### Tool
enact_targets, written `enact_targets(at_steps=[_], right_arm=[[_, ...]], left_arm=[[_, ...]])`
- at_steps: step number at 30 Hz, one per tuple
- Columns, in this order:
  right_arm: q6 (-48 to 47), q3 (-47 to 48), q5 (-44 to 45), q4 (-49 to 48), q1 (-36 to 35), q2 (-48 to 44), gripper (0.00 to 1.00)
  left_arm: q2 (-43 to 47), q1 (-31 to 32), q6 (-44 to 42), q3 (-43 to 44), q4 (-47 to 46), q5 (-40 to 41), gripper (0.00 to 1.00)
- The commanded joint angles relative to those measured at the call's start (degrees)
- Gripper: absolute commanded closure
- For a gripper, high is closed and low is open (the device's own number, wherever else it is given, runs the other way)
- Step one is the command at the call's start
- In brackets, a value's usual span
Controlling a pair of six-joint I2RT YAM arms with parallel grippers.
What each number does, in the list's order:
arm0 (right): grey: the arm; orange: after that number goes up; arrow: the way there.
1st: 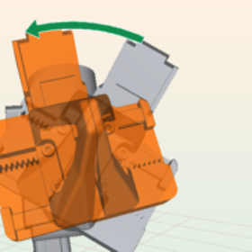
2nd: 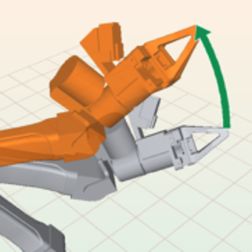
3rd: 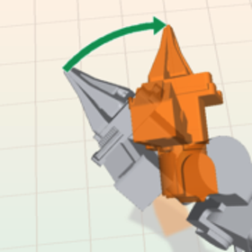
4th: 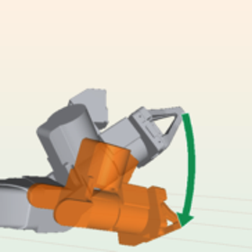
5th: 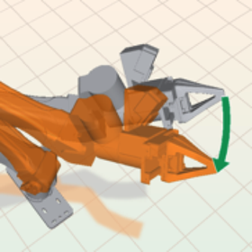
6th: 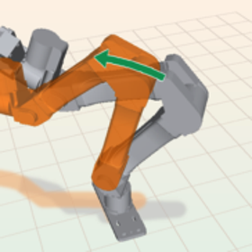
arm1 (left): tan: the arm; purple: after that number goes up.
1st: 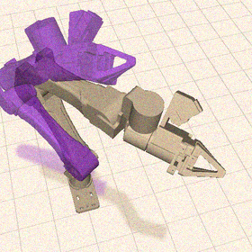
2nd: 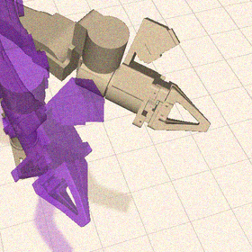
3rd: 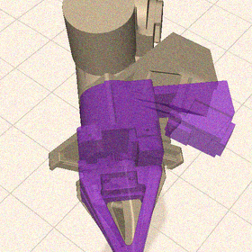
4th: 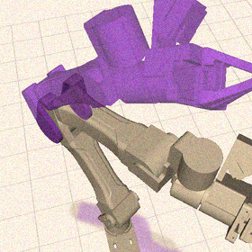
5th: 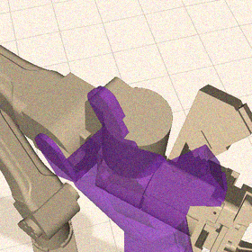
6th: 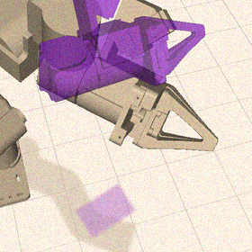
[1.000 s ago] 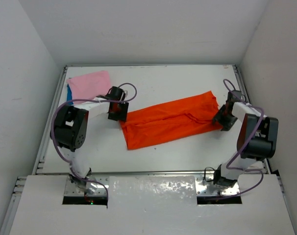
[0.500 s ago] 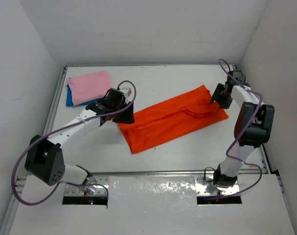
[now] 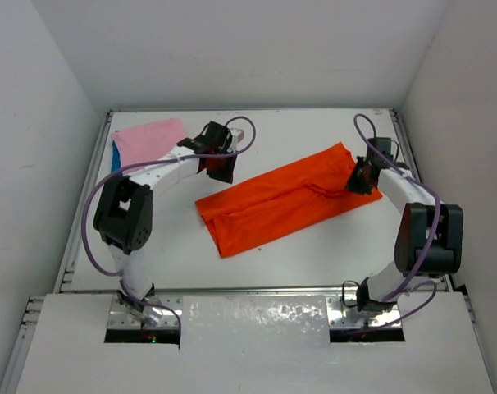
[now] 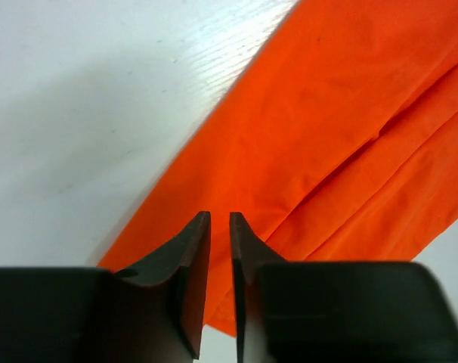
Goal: Fold and stack the t-shirts
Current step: Rotate the tshirt 45 degrees
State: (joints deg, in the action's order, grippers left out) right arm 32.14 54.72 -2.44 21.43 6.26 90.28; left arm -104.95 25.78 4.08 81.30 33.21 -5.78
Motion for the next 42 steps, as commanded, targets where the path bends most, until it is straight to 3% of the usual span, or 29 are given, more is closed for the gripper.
enact_targets(at_steps=[1,4,8,15,20,25,34,42], right_arm=[[1.1,5.7,5.4,-1.7,-3.5,0.8,0.87],[5.9,7.6,10.6,1.5,-6.2,2.6,0.95],[9.8,10.9,14.9,4.5,-10.7,8.1,0.95],[15.8,14.8,18.4,8.3,-12.4,15.5,0.95],[14.8,15.7,17.7,4.7,-12.4,17.4,0.97],[15.1,20.5,18.8,11.3,-12.4,21.7,0.97],[11.7,16.5,17.2,5.4,-12.2,24.1,0.97],[4.8,27.0,15.6,8.6,-11.4,31.3,0.97]], left_arm=[[-1.4,-0.4,-2.8,4.3,-0.2,-6.0,0.88],[-2.3,-0.3,-2.7,3.2,-2.4,-7.3,0.92],[-5.5,0.1,-2.8,3.4,-4.1,-7.8,0.93],[-9.2,0.0,-3.2,2.5,-4.0,-5.2,0.93],[-8.3,-0.2,-3.1,0.0,-5.3,-4.7,0.93],[-9.3,-0.2,-1.8,-2.8,-5.8,-3.2,0.93],[-7.8,-0.2,-0.9,-6.6,-6.6,-3.4,0.93],[-3.8,0.2,3.8,-15.7,-11.6,-5.9,0.93]])
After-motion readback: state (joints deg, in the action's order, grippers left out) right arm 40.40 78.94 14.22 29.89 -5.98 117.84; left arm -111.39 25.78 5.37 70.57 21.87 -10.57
